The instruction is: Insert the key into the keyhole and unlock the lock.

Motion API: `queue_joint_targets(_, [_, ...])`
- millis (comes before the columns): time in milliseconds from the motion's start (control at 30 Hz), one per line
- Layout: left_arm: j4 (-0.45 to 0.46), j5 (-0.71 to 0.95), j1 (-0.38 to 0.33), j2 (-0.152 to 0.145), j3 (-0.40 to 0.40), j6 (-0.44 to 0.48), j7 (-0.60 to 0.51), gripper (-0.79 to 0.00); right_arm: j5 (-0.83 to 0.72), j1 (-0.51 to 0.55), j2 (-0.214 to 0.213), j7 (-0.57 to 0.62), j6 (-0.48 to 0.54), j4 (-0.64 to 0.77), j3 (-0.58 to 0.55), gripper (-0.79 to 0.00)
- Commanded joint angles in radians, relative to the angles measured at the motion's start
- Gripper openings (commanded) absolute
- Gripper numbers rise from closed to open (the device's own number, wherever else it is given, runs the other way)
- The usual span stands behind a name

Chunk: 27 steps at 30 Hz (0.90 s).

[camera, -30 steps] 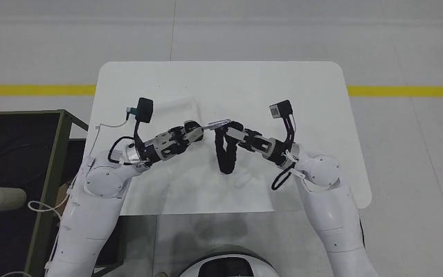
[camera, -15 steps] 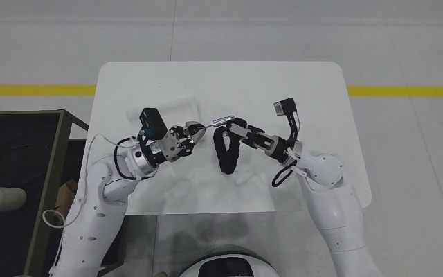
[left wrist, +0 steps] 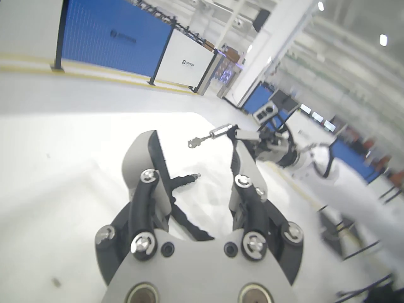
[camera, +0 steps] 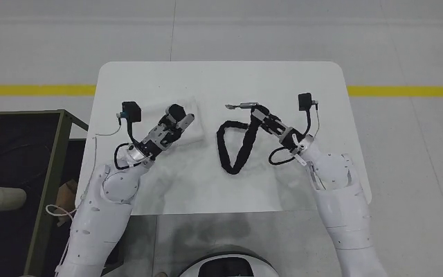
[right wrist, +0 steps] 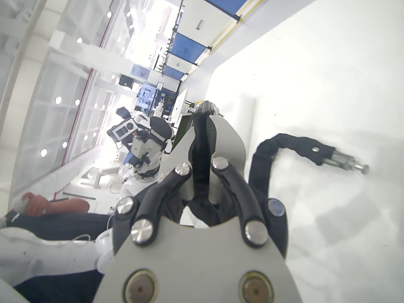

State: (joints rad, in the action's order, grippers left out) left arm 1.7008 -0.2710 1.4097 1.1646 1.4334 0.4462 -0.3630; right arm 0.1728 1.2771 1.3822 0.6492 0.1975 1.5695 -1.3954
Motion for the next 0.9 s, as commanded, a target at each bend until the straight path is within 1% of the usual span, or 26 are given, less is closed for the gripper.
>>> queue_joint_targets(0, [-0.042,0.511,-0.028,-0.004,0.019,-0.225,-0.272,0.0,-0.006,-0.008,0.002,-0.025,-0.051,-0.035,0.01,-0.785])
queue_joint_targets(33, [-0.061,0.527,-0.04,-0.008,0.028,-0.253,-0.327,0.0,-0.013,-0.013,0.004,-0.034,-0.068,-0.047,0.02,-0.785])
queue_joint_targets(100, [-0.076,0.521,-0.047,-0.011,0.021,-0.265,-0.403,0.0,-0.019,-0.024,0.006,-0.047,-0.101,-0.077,0.038,-0.785])
queue_joint_targets(133, [-0.074,0.514,-0.047,-0.011,0.021,-0.262,-0.417,0.0,-0.002,-0.033,0.007,-0.059,-0.125,-0.091,0.047,-0.299])
queue_joint_targets(167, [-0.07,0.491,-0.048,-0.012,0.024,-0.257,-0.418,0.0,0.016,-0.04,0.007,-0.068,-0.145,-0.103,0.056,0.0])
queue_joint_targets(300, [-0.059,0.478,-0.043,-0.012,0.019,-0.252,-0.429,0.0,0.039,-0.053,0.008,-0.078,-0.184,-0.126,0.077,0.0])
queue_joint_targets(400, [-0.059,0.478,-0.043,-0.012,0.019,-0.252,-0.429,0.0,0.07,-0.053,0.004,-0.085,-0.19,-0.118,0.072,0.0])
queue_joint_targets(467, [-0.059,0.478,-0.043,-0.012,0.019,-0.252,-0.429,0.0,0.076,-0.047,0.001,-0.086,-0.171,-0.099,0.065,0.0])
queue_joint_targets(567, [-0.059,0.478,-0.043,-0.012,0.019,-0.252,-0.429,0.0,0.138,-0.022,-0.006,-0.147,-0.127,-0.053,0.042,0.0])
queue_joint_targets(867, [-0.059,0.478,-0.043,-0.012,0.019,-0.252,-0.429,0.0,0.138,-0.022,-0.006,-0.147,-0.127,-0.053,0.042,0.0])
